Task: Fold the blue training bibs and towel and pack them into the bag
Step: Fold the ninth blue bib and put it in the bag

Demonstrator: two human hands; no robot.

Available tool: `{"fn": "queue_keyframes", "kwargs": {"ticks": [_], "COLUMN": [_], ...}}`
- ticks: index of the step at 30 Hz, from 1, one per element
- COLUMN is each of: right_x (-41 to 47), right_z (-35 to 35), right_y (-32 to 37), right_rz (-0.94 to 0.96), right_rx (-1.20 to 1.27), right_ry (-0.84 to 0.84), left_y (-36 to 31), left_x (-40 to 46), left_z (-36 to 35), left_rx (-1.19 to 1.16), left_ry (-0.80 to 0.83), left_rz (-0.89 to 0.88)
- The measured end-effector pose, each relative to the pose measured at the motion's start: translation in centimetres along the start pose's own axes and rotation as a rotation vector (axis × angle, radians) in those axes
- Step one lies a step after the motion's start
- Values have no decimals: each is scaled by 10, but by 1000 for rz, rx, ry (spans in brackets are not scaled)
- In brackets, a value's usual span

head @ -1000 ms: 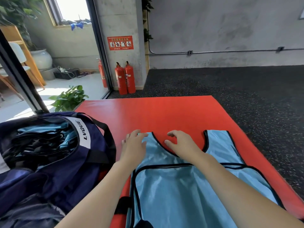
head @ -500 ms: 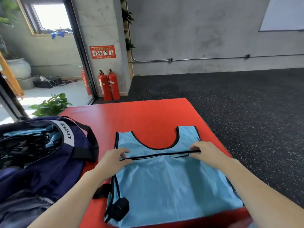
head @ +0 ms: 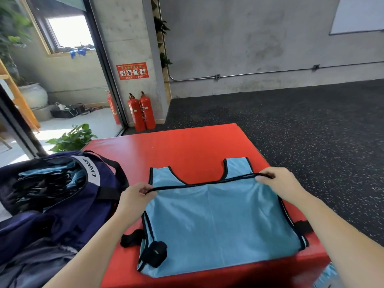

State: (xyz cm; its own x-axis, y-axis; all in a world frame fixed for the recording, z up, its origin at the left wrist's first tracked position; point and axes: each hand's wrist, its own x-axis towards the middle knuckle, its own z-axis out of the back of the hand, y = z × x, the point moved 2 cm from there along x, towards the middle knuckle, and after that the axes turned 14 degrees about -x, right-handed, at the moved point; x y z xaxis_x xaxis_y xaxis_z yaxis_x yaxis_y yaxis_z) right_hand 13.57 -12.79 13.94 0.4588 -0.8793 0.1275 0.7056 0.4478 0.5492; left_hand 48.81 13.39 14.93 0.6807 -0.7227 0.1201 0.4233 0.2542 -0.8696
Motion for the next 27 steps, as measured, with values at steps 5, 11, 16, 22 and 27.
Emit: {"fn": "queue_keyframes", "kwargs": {"ticks": [5, 11, 16, 22, 27], "right_x": [15, 52, 77, 82, 78], "right_z": [3, -6, -35, -55, -52], "right_y": [4, 11, 3, -11, -7], "right_rz": [-3, -4, -59, -66, -99], "right_rx": [157, 182, 114, -108, -92], "right_ry": [-83, -166, -98, -10, -22], "left_y": [-10, -16, 6, 38, 31], "left_x": [11, 50, 81, 86, 81], "left_z": [6, -3, -16, -27, -23], "left_rx": [-79, -180, -149, -2, 164], "left_ry": [-91, -184, -191, -42, -86], "left_rz": [-45, -51, 29, 157, 133]}}
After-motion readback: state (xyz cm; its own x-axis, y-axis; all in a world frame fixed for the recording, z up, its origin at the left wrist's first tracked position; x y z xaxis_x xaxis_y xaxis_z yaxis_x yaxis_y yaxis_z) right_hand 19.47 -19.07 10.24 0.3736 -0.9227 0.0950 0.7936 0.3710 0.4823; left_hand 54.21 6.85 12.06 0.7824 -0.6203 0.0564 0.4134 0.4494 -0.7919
